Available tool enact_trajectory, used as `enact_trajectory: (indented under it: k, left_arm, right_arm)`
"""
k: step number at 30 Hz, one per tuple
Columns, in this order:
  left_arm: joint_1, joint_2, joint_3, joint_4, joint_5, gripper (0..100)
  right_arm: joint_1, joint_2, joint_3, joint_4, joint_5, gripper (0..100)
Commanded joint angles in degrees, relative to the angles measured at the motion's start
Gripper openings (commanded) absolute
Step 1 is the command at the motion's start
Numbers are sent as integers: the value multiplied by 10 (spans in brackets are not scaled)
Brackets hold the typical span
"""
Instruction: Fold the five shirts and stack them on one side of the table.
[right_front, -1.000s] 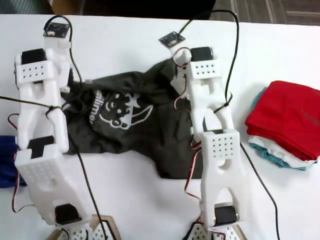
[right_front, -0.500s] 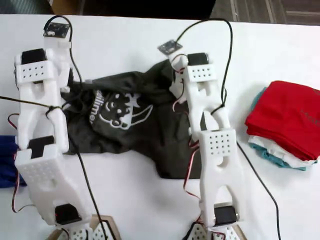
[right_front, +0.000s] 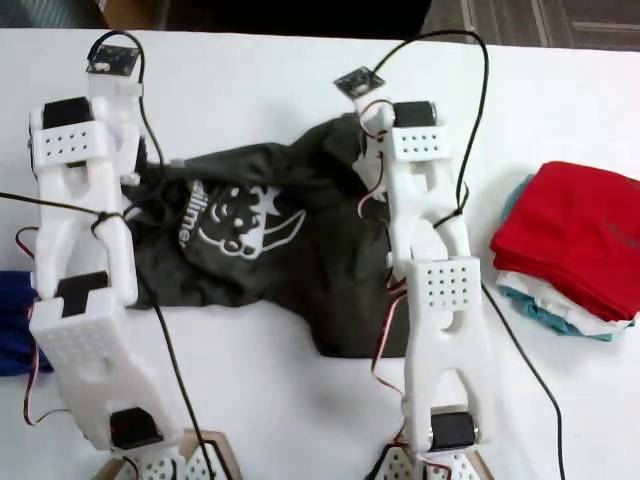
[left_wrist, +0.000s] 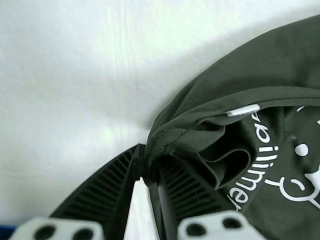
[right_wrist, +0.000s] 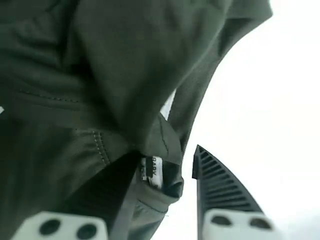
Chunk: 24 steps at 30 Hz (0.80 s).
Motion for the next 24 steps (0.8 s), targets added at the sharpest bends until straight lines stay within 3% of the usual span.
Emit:
enact_trajectory:
  k: [1,6,10,24]
  left_arm:
    - [-6,-7,-25,-4,-1,24]
    - [-6,-7,-25,-4,-1,24]
    - [-6,-6,-25,-4,-1,24]
    - [-6,-77,-30,22,-4,24]
  right_arm:
    - [2,1,-23,-9,3,141]
    - [3,12,-23,-36,3,125]
    - [3,7,-38,-37,-2,22]
    - [12,-7,-258,45,-25,21]
